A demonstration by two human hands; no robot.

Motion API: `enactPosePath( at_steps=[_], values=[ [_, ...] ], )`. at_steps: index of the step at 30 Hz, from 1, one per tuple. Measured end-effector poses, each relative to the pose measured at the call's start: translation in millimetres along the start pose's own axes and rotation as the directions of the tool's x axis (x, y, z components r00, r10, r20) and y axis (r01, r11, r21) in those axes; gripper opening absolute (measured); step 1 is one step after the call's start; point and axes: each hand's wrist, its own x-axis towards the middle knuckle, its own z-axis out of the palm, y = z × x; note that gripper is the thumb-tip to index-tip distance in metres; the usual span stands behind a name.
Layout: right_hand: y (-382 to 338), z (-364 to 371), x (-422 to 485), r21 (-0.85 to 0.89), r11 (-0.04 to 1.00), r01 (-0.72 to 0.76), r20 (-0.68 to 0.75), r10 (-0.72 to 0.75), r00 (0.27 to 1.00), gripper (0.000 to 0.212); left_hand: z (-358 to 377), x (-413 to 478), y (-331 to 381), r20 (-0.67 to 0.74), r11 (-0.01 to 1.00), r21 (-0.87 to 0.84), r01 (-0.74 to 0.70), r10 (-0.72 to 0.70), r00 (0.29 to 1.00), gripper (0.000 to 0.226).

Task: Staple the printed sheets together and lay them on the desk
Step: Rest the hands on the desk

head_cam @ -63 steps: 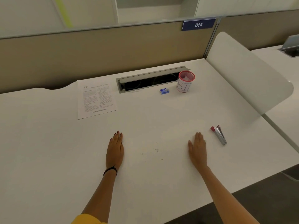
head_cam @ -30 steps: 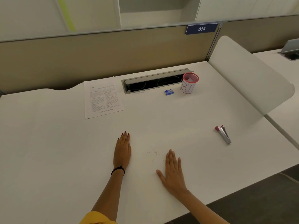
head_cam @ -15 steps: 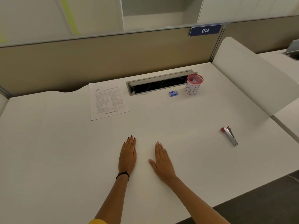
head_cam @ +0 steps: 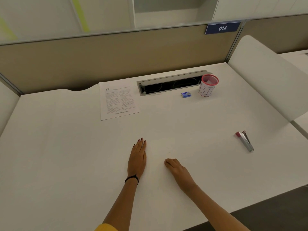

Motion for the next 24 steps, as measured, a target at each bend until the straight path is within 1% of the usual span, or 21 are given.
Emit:
enactPosePath(
  at_steps=[2,3,4,6,9,10,13,17,22,24],
  values=[
    [-1.0,-4.1,1.1,-0.019,1.000,0.006,0.044,-0.005,0.999,0.032,0.1,0.9,-0.4,0.004,1.000,-0.001,-0.001,0.001,1.000,0.064],
    [1.0,-3.1,1.0,-0.020,1.000,0.017,0.039,-0.016,0.999,0.029,0.2,1.5,-0.1,0.005,1.000,0.001,-0.002,0.002,1.000,0.065],
    [-0.2,-5.7,2.2,-0.001,1.000,0.013,0.035,-0.013,0.999,0.031,0.2,1.7,0.0,0.005,1.000,0.003,-0.001,0.001,1.000,0.065],
    [2.9,-6.5,3.9,-0.080,0.991,0.107,0.048,-0.104,0.993,0.042,-0.2,2.0,0.7,0.006,1.000,0.002,0.001,-0.001,1.000,0.064],
    [8.2,-10.4,10.8,-0.199,0.963,0.179,0.110,-0.160,0.981,0.041,-0.4,1.2,0.6,0.003,1.000,0.005,-0.003,0.003,1.000,0.063],
    [11.1,-11.5,12.7,-0.216,0.959,0.182,0.123,-0.158,0.980,0.040,-0.5,1.4,0.6,0.001,1.000,0.004,-0.004,0.004,1.000,0.062],
    [20.7,-14.2,21.0,-0.242,0.951,0.192,0.097,-0.173,0.980,0.041,-0.4,3.4,1.1,-0.003,1.000,0.015,-0.008,0.008,1.000,0.061],
    [28.0,-20.3,31.4,-0.250,0.954,0.166,0.151,-0.131,0.980,0.044,0.0,10.7,2.6,-0.007,0.999,0.047,-0.014,0.014,1.000,0.057],
    [42.4,-30.4,46.1,-0.238,0.960,0.149,0.171,-0.110,0.979,0.045,1.8,25.8,3.3,0.000,0.998,0.061,-0.002,0.002,1.000,0.056],
    [45.1,-34.5,47.7,-0.242,0.950,0.198,0.187,-0.155,0.970,0.042,3.1,32.4,3.5,0.006,0.998,0.061,0.006,-0.007,1.000,0.055]
  ],
)
